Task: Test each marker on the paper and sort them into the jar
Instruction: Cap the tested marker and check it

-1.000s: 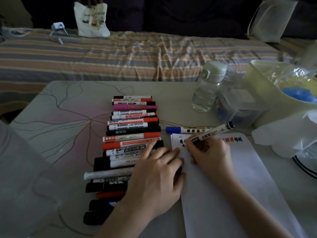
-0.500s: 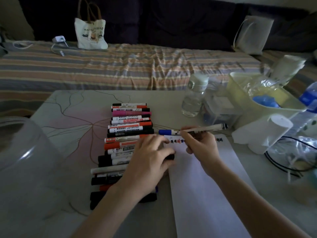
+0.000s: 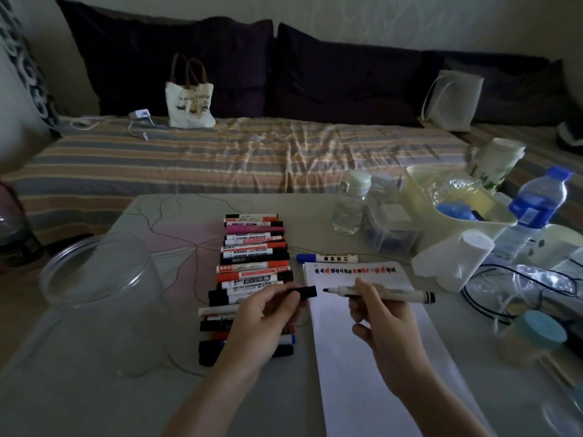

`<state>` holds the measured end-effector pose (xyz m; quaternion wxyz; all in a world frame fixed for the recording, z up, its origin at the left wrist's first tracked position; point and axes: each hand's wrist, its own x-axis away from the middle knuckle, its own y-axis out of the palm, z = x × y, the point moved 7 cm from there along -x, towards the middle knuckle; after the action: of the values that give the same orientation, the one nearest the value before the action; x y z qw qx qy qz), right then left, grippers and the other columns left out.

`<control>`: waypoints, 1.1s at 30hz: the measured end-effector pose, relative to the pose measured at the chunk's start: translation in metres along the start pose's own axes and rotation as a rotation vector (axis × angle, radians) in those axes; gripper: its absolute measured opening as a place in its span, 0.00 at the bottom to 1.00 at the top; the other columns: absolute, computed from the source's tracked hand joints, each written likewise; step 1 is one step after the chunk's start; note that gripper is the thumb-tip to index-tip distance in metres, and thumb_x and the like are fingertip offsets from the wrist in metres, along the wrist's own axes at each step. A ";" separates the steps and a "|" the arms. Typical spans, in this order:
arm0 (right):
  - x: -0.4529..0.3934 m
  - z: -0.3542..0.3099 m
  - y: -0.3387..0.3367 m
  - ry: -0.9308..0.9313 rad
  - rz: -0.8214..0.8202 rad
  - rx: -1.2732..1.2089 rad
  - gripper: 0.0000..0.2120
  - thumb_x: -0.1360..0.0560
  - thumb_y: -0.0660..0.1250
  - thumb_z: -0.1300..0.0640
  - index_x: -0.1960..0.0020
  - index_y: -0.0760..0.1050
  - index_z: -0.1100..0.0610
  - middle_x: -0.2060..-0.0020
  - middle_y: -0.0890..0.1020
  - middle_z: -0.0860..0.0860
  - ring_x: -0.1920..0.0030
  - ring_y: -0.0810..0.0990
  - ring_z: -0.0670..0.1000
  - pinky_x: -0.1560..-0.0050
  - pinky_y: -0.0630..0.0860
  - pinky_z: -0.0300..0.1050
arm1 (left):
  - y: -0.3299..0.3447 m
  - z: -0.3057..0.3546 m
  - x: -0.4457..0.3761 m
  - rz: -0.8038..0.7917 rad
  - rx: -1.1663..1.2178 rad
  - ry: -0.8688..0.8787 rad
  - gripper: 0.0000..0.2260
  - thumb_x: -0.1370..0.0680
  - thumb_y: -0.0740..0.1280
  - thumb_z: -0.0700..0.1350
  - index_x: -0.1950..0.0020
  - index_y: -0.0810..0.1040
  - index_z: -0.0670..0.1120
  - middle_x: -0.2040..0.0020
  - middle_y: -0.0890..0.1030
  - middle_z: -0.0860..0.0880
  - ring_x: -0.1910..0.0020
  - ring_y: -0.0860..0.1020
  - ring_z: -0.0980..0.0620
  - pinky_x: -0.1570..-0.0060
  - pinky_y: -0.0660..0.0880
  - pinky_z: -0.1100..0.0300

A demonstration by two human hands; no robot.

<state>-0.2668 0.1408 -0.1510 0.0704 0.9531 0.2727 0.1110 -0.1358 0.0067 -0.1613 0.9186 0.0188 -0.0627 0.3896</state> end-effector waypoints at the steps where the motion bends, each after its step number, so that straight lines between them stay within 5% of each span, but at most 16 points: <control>1: 0.002 -0.001 -0.001 0.007 0.000 -0.007 0.08 0.23 0.67 0.55 0.51 0.79 0.59 0.69 0.77 0.52 0.67 0.72 0.48 0.68 0.68 0.41 | -0.001 0.002 0.002 0.005 -0.002 0.004 0.08 0.21 0.66 0.46 0.45 0.82 0.53 0.53 0.85 0.54 0.50 0.82 0.55 0.45 0.80 0.51; 17: 0.011 0.004 0.010 0.067 -0.104 0.002 0.11 0.29 0.71 0.56 0.52 0.81 0.63 0.69 0.81 0.52 0.66 0.78 0.46 0.65 0.76 0.39 | 0.009 0.013 0.009 -0.116 -0.095 0.124 0.10 0.20 0.62 0.48 0.48 0.81 0.47 0.58 0.85 0.53 0.57 0.82 0.58 0.58 0.75 0.72; 25: 0.009 0.018 0.015 0.138 -0.127 -0.190 0.17 0.33 0.71 0.54 0.50 0.79 0.64 0.67 0.80 0.53 0.65 0.78 0.46 0.58 0.76 0.42 | 0.016 0.017 0.007 -0.045 -0.146 0.246 0.07 0.20 0.64 0.44 0.49 0.81 0.49 0.60 0.84 0.53 0.59 0.82 0.54 0.55 0.79 0.60; 33: 0.007 0.022 0.006 0.235 -0.126 -0.175 0.18 0.33 0.71 0.53 0.48 0.79 0.65 0.65 0.80 0.54 0.62 0.78 0.49 0.55 0.77 0.44 | 0.024 0.015 0.003 -0.064 -0.175 0.268 0.06 0.20 0.65 0.43 0.48 0.81 0.48 0.60 0.84 0.51 0.58 0.82 0.56 0.55 0.78 0.62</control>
<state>-0.2527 0.1376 -0.1700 0.1277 0.9047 0.3276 0.2406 -0.1524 0.0245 -0.1462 0.9288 -0.1115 0.0272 0.3524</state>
